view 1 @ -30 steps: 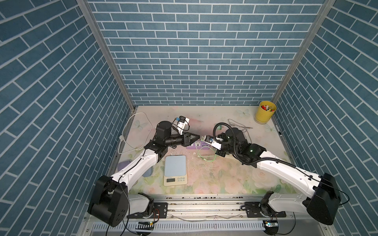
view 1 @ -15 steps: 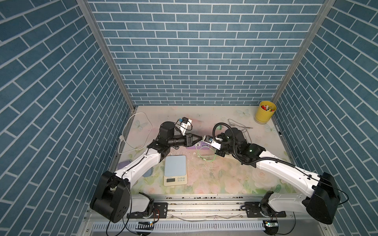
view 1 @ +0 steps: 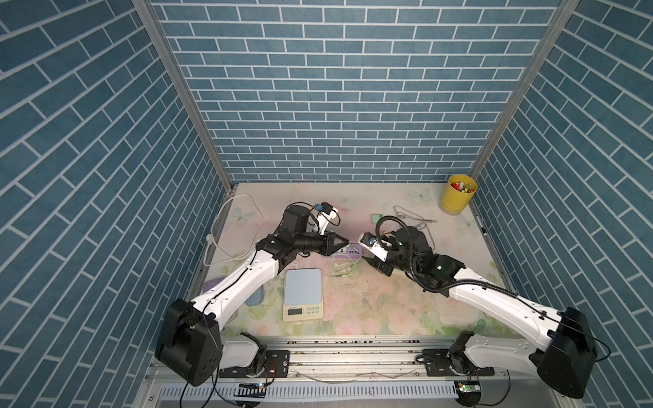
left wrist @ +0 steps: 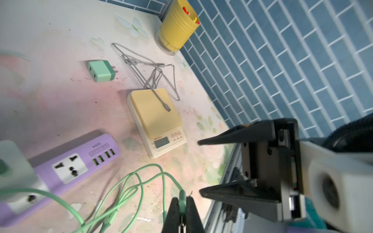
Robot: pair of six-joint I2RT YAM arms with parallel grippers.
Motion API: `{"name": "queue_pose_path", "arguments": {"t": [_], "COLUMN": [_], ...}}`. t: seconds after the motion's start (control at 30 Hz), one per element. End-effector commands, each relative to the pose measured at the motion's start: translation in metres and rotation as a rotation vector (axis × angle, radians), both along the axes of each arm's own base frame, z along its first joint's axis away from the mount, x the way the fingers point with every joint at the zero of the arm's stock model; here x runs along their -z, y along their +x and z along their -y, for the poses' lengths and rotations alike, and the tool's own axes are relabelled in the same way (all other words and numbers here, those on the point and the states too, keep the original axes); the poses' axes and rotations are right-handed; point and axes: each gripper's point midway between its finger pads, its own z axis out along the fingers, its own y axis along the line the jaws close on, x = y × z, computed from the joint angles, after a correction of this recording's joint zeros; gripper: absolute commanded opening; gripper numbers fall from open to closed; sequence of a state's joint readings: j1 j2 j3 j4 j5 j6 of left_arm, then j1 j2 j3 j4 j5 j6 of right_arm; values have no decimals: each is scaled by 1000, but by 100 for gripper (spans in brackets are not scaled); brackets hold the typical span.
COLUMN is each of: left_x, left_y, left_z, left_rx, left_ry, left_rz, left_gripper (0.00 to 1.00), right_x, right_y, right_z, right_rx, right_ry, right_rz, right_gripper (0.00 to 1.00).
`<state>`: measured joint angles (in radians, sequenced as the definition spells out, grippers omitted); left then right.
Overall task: Charge the electronic scale
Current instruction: Pick up the charging cable from the center of the board.
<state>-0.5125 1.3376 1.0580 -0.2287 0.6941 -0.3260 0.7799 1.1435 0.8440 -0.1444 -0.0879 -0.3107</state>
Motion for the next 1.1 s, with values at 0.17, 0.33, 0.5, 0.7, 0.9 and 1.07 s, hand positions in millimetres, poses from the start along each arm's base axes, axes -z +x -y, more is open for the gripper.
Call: {"name": "queue_pose_path", "arguments": {"t": [0.17, 0.33, 0.5, 0.7, 0.9, 1.07], "left_x": [12, -1, 7, 13, 10, 9], "left_y": [-17, -22, -17, -18, -17, -17], "left_z": [8, 17, 14, 11, 13, 12], "left_rx": [144, 166, 91, 50, 45, 46], "left_ry": [80, -18, -36, -52, -67, -70], "left_rz": [44, 27, -82, -149, -157, -154], "left_gripper": [0, 0, 0, 0, 0, 0], "right_x": [-32, -38, -25, -19, -9, -6], "right_y": [-18, -20, -17, -17, -21, -19], "right_z": [19, -13, -29, -38, -48, -53], "right_rx": [46, -95, -120, -155, -200, -213], "right_ry": [277, 245, 73, 12, -54, -80], "right_rz": [-175, -199, -53, 26, 62, 78], "right_gripper": [54, 40, 38, 29, 27, 25]}}
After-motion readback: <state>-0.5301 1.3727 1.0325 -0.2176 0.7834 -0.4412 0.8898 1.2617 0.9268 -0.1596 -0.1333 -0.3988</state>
